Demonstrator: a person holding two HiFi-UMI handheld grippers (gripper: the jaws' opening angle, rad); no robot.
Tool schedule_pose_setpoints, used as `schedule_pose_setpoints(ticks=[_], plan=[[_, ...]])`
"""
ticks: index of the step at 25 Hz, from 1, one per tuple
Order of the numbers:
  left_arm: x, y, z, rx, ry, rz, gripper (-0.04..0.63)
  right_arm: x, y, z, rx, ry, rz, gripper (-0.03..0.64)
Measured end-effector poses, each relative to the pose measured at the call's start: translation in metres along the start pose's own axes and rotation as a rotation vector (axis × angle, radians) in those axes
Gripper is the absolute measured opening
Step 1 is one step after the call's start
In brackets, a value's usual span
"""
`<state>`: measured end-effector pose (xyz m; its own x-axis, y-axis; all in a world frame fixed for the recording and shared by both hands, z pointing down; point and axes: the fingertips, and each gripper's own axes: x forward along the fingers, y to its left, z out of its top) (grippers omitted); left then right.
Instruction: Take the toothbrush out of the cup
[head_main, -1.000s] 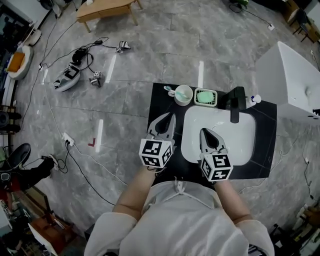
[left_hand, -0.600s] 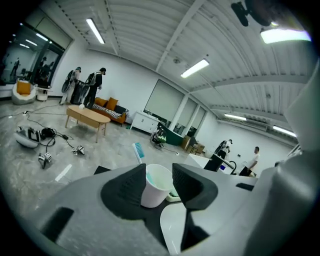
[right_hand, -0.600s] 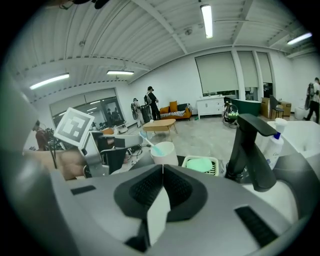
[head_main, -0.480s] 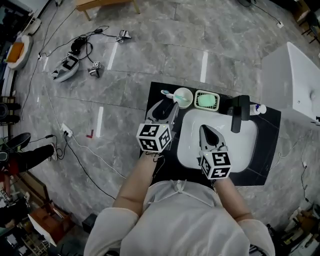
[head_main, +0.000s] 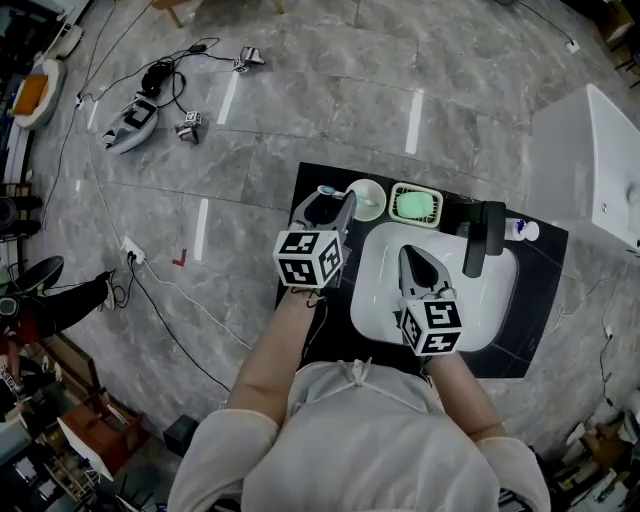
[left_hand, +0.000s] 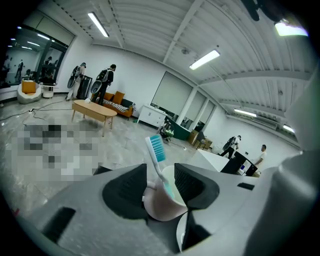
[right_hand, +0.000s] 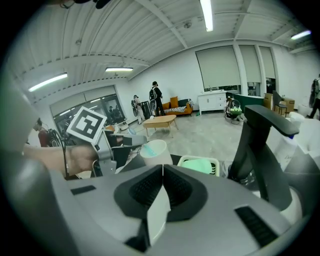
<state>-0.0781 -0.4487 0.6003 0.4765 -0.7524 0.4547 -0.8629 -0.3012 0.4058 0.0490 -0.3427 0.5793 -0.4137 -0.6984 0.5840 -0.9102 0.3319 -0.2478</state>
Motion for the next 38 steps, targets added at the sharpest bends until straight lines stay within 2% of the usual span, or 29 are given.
schedule_pose_setpoints(ticks=[1,5,8,15,23,30,33,38], plan=[[0.001,0.001,0.001,0.000,-0.003,0.004,0.182,0.000,-0.001,-0.001,0.002,0.004,0.000,0.028],[0.000,0.003,0.006,-0.011,-0.021,0.019,0.090,0.000,-0.005,-0.002,0.004,0.017,-0.006,0.028],[-0.003,0.002,0.008,-0.026,-0.031,0.022,0.057,-0.001,-0.006,-0.002,0.003,0.017,-0.009,0.028],[-0.007,-0.012,0.019,0.003,-0.051,0.004,0.039,-0.006,-0.005,0.000,0.011,0.010,-0.008,0.028],[-0.033,-0.042,0.054,0.092,-0.148,-0.017,0.037,-0.021,0.003,0.002,0.009,-0.021,-0.007,0.028],[-0.085,-0.072,0.084,0.097,-0.241,-0.079,0.037,-0.042,0.019,0.007,0.008,-0.063,-0.009,0.028],[-0.111,-0.084,0.098,0.123,-0.285,-0.101,0.037,-0.050,0.025,0.009,0.013,-0.082,-0.009,0.028],[-0.147,-0.107,0.090,0.161,-0.306,-0.136,0.037,-0.068,0.031,0.006,0.000,-0.107,-0.015,0.028]])
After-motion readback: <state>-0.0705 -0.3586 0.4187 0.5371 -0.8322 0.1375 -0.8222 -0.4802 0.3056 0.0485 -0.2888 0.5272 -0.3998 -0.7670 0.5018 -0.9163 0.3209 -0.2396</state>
